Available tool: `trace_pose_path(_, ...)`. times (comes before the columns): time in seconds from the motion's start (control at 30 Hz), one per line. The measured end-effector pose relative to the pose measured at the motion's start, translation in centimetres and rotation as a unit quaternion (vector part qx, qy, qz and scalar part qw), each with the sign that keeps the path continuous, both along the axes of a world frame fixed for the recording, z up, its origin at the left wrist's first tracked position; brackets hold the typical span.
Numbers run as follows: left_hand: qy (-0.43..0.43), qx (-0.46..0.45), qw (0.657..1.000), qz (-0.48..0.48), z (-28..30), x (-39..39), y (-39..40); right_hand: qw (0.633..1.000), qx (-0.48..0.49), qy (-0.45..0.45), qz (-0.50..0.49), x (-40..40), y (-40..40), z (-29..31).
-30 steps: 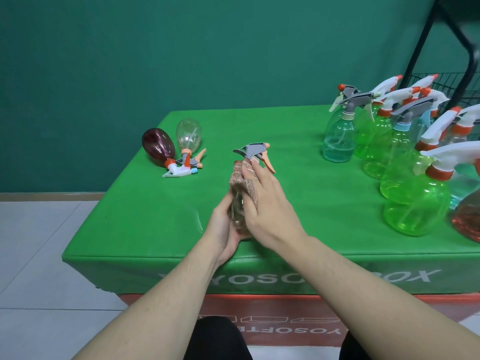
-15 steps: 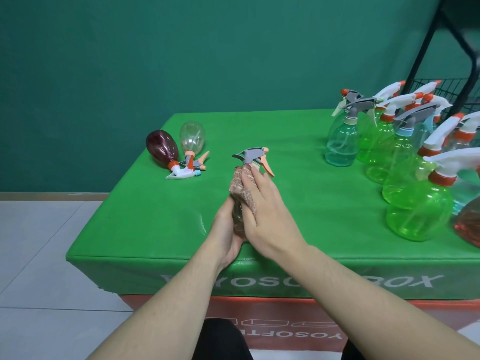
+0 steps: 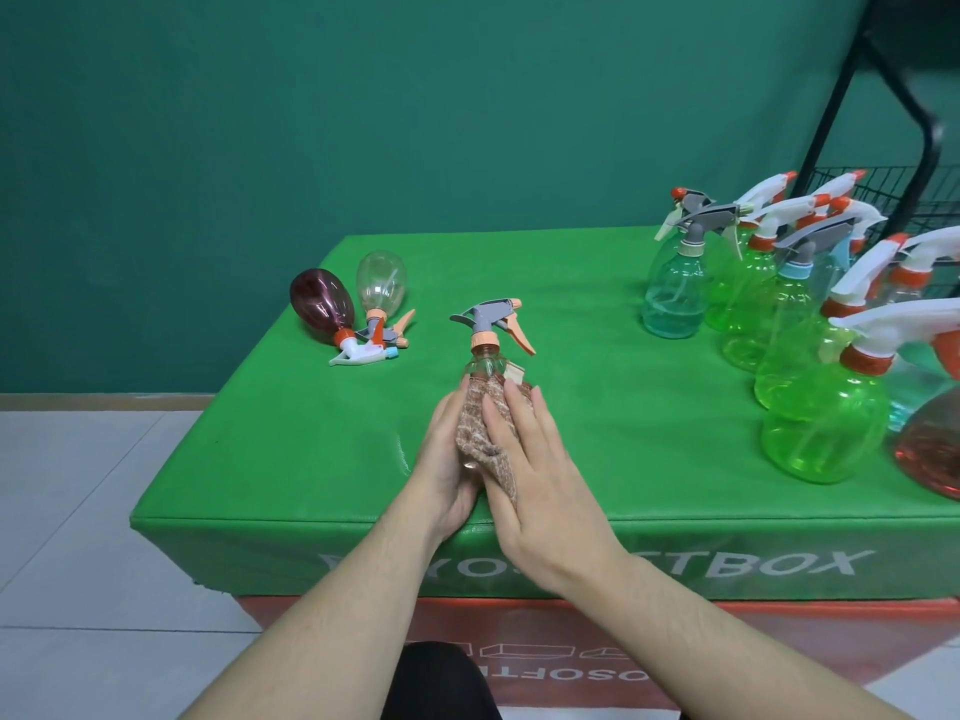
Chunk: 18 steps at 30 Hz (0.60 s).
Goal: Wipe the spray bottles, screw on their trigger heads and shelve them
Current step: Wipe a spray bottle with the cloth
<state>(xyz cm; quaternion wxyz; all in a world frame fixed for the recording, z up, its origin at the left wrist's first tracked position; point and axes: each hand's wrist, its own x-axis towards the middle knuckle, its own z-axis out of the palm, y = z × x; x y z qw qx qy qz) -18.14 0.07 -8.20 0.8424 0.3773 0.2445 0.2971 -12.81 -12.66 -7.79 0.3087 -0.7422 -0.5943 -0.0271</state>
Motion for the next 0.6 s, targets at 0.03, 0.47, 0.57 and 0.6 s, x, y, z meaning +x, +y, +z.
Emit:
trace_pose_path(0.03,0.000,0.002,1.000,-0.001,-0.1,0.0,0.1,1.000,0.000,0.001,-0.002,0.0,0.0,0.0)
trace_pose_path(0.47,0.053,0.043,0.996,-0.049,0.6,-0.2,-0.2,0.996,0.001,0.067,-0.053,1.9,4.6,4.2)
trace_pose_path(0.57,0.067,0.048,0.995,-0.059,0.7,-0.1,-0.1,0.994,0.006,0.089,-0.062,2.3,5.8,4.8)
trace_pose_path(0.6,0.069,0.047,0.995,-0.057,0.8,0.0,0.0,0.993,0.009,0.096,-0.066,2.4,6.1,4.9)
